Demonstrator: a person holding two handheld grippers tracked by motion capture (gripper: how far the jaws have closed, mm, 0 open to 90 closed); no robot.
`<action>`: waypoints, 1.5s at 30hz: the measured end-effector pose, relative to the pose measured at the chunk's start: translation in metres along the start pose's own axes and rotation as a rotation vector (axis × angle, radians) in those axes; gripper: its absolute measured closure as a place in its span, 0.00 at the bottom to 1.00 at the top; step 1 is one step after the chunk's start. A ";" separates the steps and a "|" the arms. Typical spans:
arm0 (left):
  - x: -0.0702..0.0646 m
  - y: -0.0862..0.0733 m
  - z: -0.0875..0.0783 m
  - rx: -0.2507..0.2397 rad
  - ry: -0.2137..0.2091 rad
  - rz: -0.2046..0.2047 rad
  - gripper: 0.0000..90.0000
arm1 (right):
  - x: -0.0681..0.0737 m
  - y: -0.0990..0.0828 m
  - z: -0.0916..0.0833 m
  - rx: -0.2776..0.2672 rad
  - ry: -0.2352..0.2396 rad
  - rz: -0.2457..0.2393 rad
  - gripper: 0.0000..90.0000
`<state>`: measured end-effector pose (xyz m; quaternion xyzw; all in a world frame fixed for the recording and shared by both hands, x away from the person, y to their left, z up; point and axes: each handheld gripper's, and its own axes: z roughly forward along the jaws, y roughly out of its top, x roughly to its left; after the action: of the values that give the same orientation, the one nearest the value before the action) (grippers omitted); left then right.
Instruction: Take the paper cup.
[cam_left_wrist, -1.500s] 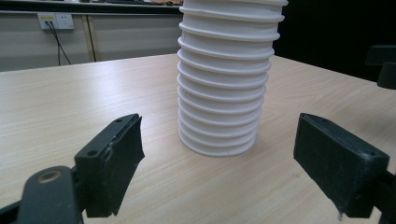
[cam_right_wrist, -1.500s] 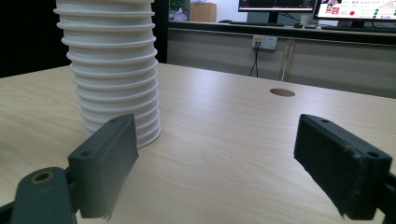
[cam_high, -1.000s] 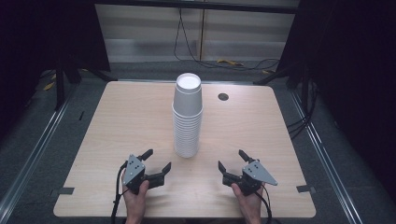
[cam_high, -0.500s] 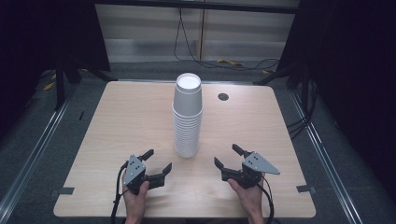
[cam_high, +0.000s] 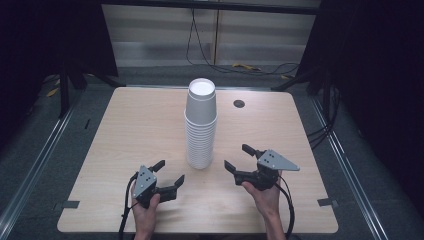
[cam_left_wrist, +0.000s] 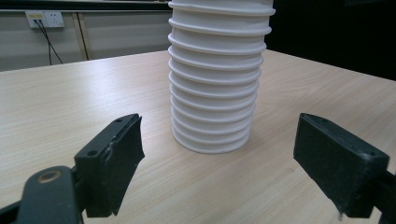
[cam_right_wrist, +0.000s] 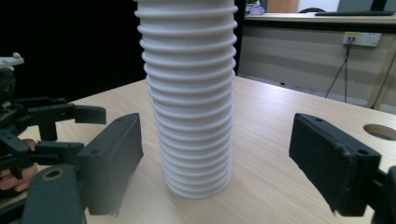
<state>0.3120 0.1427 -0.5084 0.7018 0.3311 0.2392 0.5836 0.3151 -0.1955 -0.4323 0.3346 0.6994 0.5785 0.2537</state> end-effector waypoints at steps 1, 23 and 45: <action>0.000 0.000 0.000 -0.001 -0.001 -0.001 0.17 | 0.000 0.000 0.000 0.000 0.000 0.000 0.19; 0.000 -0.001 -0.002 -0.019 -0.016 -0.009 0.17 | -0.006 0.062 0.020 0.014 0.116 -0.025 0.17; -0.001 -0.001 -0.001 -0.013 -0.018 -0.003 0.17 | -0.018 0.122 0.031 0.055 0.211 -0.059 0.17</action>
<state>0.3102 0.1431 -0.5087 0.6998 0.3254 0.2338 0.5914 0.3711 -0.1765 -0.3196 0.2576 0.7474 0.5834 0.1864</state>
